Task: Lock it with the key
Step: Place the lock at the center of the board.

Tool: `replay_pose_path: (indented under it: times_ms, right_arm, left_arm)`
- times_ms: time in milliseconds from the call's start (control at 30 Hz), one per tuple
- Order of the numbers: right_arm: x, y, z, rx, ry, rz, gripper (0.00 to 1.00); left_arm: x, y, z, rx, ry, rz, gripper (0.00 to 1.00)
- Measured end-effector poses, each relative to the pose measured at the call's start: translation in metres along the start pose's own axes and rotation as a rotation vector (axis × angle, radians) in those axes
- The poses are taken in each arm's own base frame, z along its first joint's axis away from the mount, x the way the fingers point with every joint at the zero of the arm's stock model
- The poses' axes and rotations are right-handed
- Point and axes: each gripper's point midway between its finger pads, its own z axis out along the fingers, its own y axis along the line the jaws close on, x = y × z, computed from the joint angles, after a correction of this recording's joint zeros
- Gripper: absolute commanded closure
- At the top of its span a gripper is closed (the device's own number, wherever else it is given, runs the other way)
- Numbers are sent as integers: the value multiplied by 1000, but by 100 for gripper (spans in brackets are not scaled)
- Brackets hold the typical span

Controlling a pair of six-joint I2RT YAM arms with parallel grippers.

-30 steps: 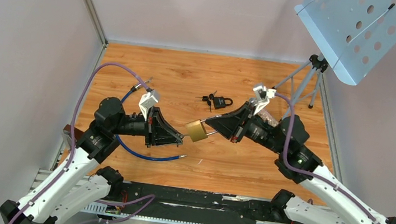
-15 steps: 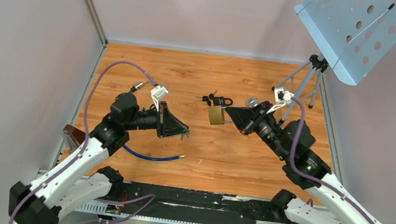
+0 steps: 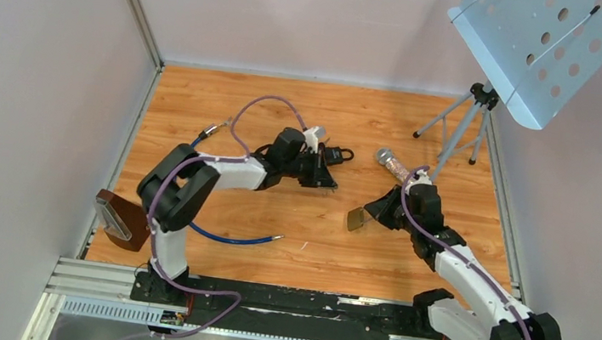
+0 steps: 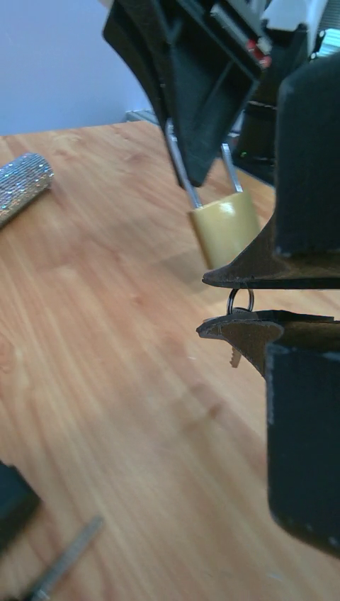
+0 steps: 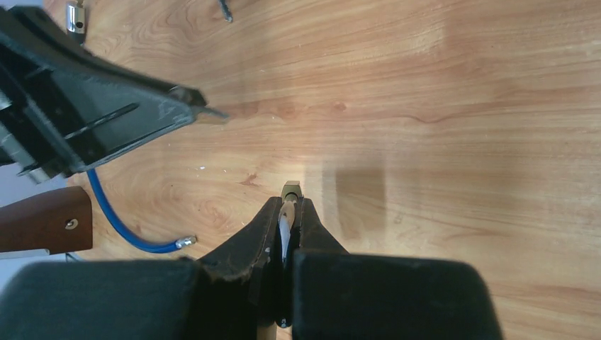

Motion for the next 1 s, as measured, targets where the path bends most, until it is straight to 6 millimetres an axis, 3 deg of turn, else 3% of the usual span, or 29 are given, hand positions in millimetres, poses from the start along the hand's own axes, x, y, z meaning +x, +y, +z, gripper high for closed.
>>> replay_pose_path:
  times_ms: [133, 200, 267, 300, 400, 467, 600, 700, 800, 900, 1000]
  right_arm:
    - [-7, -7, 10, -25, 3, 44, 100]
    - [-17, -9, 17, -43, -18, 63, 99]
    - [-23, -16, 27, -47, -19, 83, 97]
    - [-23, -19, 31, -43, -14, 90, 96]
    - [-18, -31, 47, -23, 33, 121, 91]
    - [-21, -26, 55, -46, 44, 120, 84]
    - [-20, -27, 69, -52, 73, 127, 50]
    - [-19, -33, 77, -10, 102, 138, 28]
    - [-28, -37, 79, 44, 98, 132, 18]
    - [-44, -38, 75, 97, 58, 108, 14]
    - [-58, -36, 62, 141, 11, 71, 12]
  left_arm:
    - [-1, -6, 46, 3, 6, -7, 100]
    - [5, -7, 59, -5, 14, -19, 95]
    - [12, -6, 67, -14, 21, -38, 82]
    - [14, -6, 70, -16, 23, -54, 70]
    - [13, -4, 73, -26, 4, -75, 45]
    - [15, 3, 73, -52, -4, -91, 34]
    - [9, 8, 68, -92, -38, -86, 19]
    - [2, 19, 52, -193, -68, -52, 14]
    - [-8, 30, 19, -326, -105, -22, 10]
    - [-26, 38, -28, -442, -175, 1, 3]
    - [-46, 42, -90, -560, -274, 30, 0]
